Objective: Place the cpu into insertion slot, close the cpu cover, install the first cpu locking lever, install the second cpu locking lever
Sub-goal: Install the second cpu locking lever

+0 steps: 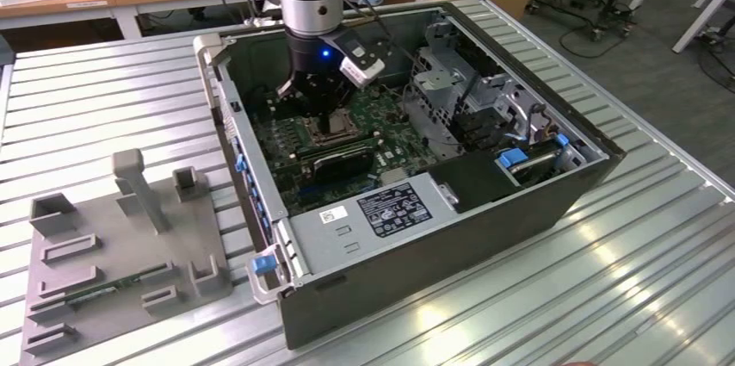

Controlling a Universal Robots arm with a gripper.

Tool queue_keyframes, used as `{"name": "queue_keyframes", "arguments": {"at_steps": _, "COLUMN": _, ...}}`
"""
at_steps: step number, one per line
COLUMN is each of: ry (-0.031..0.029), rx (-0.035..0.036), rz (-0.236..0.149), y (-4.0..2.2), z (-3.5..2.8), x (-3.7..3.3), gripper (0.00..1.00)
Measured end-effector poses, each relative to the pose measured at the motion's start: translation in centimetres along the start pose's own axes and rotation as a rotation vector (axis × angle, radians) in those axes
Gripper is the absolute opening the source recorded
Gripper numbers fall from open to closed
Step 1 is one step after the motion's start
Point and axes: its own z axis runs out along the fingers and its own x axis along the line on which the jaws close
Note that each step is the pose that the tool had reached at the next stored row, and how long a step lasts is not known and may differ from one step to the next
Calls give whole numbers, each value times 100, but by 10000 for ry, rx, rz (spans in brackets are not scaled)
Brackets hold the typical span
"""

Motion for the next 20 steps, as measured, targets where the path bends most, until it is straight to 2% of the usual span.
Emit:
{"name": "queue_keyframes", "arguments": {"at_steps": 8, "ry": -1, "rx": -1, "rz": 1, "y": 0, "z": 2, "x": 0, "gripper": 11}}
{"name": "queue_keyframes", "arguments": {"at_steps": 20, "ry": -1, "rx": -2, "rz": 4, "y": 8, "z": 91, "x": 24, "gripper": 11}}
